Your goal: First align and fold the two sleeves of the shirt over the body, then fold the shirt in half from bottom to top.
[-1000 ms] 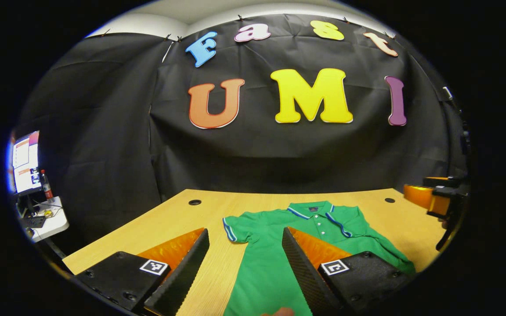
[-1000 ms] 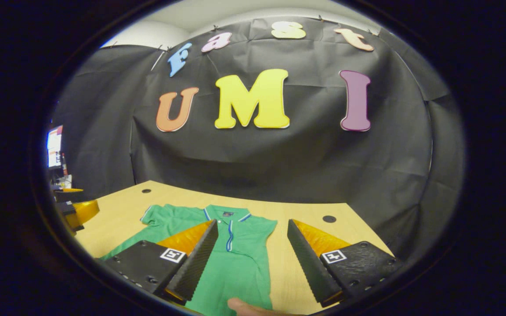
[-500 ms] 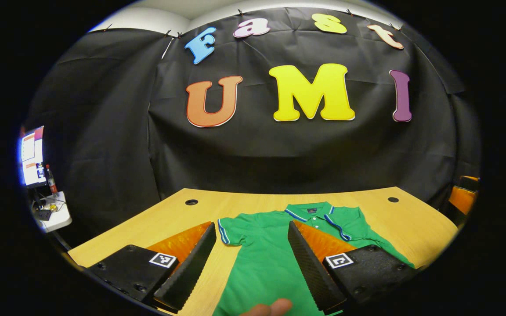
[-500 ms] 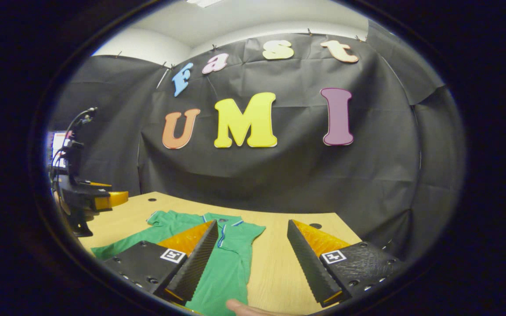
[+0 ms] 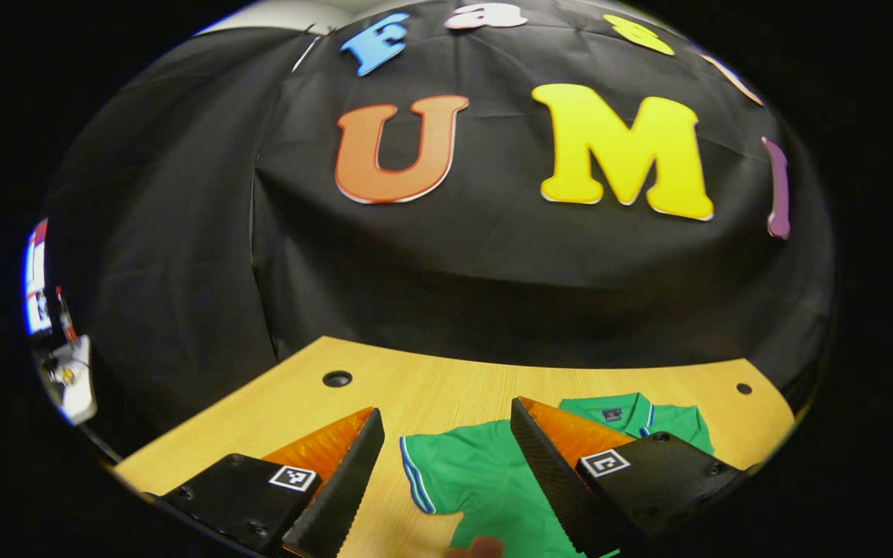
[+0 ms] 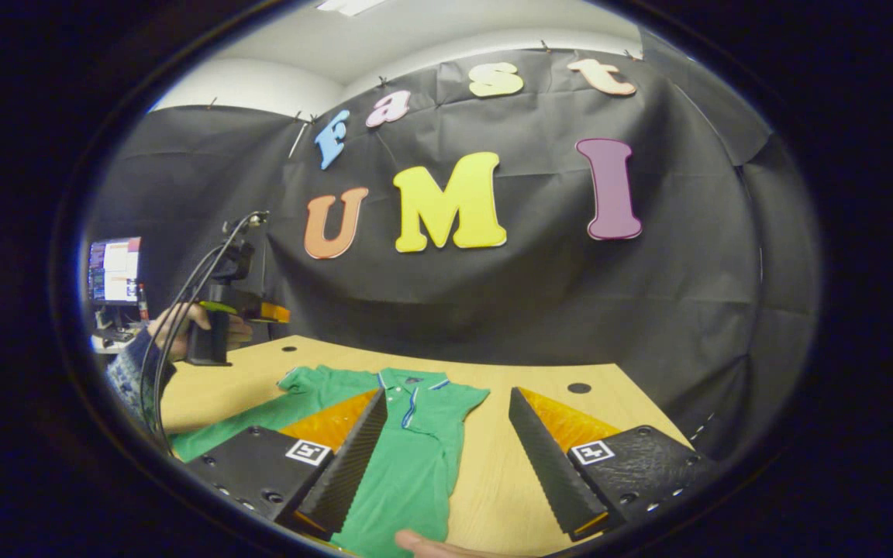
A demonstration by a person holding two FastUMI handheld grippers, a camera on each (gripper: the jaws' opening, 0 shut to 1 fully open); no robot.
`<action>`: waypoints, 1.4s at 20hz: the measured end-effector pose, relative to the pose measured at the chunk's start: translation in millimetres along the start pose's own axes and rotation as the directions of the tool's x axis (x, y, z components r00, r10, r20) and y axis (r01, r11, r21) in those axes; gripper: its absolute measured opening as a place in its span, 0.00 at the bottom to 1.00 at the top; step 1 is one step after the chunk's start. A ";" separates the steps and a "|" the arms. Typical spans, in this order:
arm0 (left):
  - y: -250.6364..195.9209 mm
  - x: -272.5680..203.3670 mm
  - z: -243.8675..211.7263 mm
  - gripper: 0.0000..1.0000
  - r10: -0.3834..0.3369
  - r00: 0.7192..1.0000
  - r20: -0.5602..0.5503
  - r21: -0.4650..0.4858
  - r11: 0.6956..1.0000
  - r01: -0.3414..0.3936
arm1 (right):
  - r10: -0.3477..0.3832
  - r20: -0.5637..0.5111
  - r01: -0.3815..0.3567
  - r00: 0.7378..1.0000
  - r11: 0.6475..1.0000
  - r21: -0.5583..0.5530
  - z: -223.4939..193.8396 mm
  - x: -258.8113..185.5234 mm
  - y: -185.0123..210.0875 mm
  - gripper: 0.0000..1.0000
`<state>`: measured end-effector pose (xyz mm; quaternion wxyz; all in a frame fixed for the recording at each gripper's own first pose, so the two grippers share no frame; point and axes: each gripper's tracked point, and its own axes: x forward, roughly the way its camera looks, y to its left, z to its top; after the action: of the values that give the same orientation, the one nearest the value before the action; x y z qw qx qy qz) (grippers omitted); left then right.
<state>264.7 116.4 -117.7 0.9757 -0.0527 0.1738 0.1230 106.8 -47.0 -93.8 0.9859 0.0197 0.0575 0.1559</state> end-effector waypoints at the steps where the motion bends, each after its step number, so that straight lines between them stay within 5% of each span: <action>1: 11.3 17.3 -13.4 1.00 0.021 0.999 -0.043 -0.008 1.000 -0.021 | 0.005 -0.006 -0.005 1.000 1.000 -0.005 -3.0 2.7 1.2 0.96; 8: 36.8 76.0 -78.9 1.00 0.085 0.974 -0.209 0.046 0.996 -0.077 | -0.004 -0.054 0.003 0.999 1.000 -0.008 -21.5 13.3 -3.8 0.96; 10: 23.6 87.8 -89.9 1.00 0.016 0.971 -0.239 0.006 1.000 -0.015 | -0.012 -0.050 0.012 0.999 1.000 -0.005 -22.2 13.0 -6.3 0.96; 16: 35.3 94.4 -117.6 0.65 0.059 0.947 -0.316 -0.010 0.998 -0.066 | -0.021 -0.065 0.024 0.998 0.999 0.042 -26.0 13.6 -13.1 0.96; 19: 36.7 95.5 -119.0 0.29 0.074 0.945 -0.319 -0.011 0.997 -0.082 | -0.013 -0.070 0.017 0.997 0.998 0.061 -26.3 14.1 -13.6 0.96; 20: 31.1 96.5 -117.4 0.31 0.062 0.945 -0.322 -0.016 0.997 -0.071 | -0.017 -0.064 0.021 0.998 0.998 0.059 -24.8 13.6 -14.6 0.95; 21: 25.9 95.4 -117.7 0.16 0.063 0.940 -0.334 -0.016 0.997 -0.073 | -0.023 -0.057 0.026 0.998 0.998 0.055 -23.3 14.4 -16.9 0.95; 22: 21.0 91.4 -118.7 0.11 0.062 0.935 -0.348 0.000 0.998 -0.066 | -0.028 -0.053 0.031 0.998 0.998 0.055 -23.0 13.3 -18.2 0.95; 28: -15.5 77.3 -84.6 0.06 0.029 0.951 -0.307 0.064 0.998 -0.010 | -0.033 -0.058 0.037 0.998 0.996 0.078 -24.4 14.0 -21.7 0.96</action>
<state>311.4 106.2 -223.0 0.9366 -0.0395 0.3277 0.1174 123.7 -62.8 -120.8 0.9849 0.0533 0.0919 0.1367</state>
